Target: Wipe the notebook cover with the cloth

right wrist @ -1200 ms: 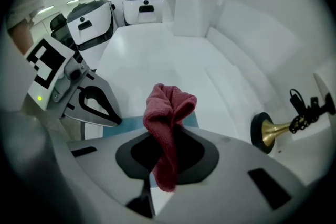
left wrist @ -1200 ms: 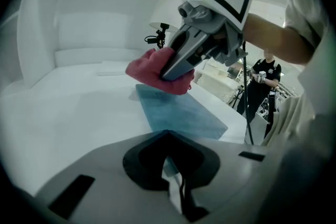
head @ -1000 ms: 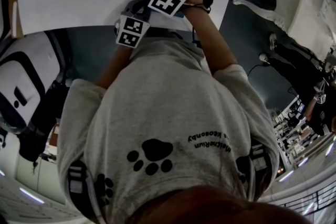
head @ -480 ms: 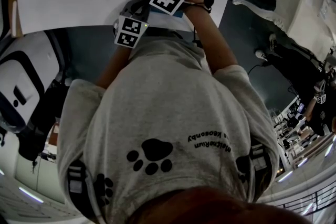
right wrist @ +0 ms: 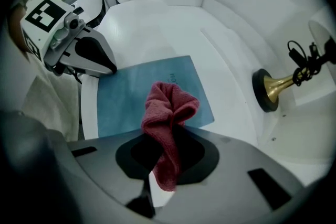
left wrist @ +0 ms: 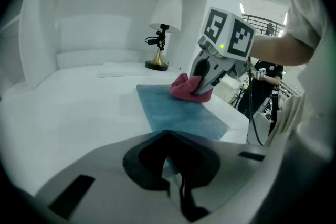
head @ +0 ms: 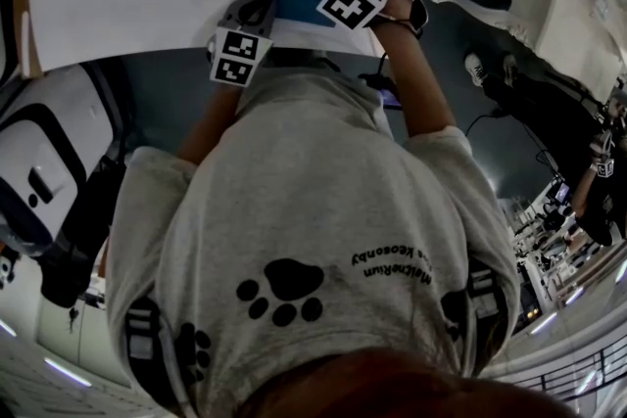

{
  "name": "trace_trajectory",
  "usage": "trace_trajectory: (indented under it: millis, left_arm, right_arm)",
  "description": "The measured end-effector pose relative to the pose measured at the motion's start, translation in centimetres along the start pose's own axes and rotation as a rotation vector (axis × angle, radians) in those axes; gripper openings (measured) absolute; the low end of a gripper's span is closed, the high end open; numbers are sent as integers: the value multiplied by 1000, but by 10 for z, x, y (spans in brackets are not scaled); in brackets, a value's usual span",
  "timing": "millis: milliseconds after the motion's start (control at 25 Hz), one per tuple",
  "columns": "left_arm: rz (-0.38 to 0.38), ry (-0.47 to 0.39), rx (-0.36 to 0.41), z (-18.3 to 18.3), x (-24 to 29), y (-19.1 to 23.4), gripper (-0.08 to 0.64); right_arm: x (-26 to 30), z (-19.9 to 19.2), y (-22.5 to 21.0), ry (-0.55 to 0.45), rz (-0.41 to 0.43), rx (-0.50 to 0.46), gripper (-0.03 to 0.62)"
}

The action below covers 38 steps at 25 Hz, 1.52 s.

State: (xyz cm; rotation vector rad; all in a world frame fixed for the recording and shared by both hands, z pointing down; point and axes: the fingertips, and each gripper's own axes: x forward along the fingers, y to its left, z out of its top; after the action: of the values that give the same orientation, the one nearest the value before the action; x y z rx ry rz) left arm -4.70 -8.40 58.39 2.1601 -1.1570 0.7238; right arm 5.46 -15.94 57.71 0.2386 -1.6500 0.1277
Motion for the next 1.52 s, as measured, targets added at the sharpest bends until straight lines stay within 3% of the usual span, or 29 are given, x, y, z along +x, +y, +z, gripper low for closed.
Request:
trace_trajectory:
  millis: [360, 520, 720, 1000, 1280, 1520]
  left_arm:
    - [5, -1, -13, 2, 3, -2, 12]
    - [-5, 6, -26, -2, 0, -5, 12]
    - [-14, 13, -39, -7, -2, -7, 12]
    - [-19, 14, -53, -9, -3, -8, 12]
    - [-12, 11, -54, -8, -8, -7, 12]
    - [-10, 10, -55, -10, -7, -6, 12]
  right_arm:
    - [-8, -55, -10, 96, -26, 54, 60]
    - [-26, -61, -14, 55, -51, 114, 60]
    - [-45, -26, -4, -74, -60, 118, 60]
    - [-48, 32, 29, -179, -19, 3, 60]
    - [-34, 84, 54, -211, 31, -100, 60]
    - [-3, 91, 69, -141, 83, -155, 60]
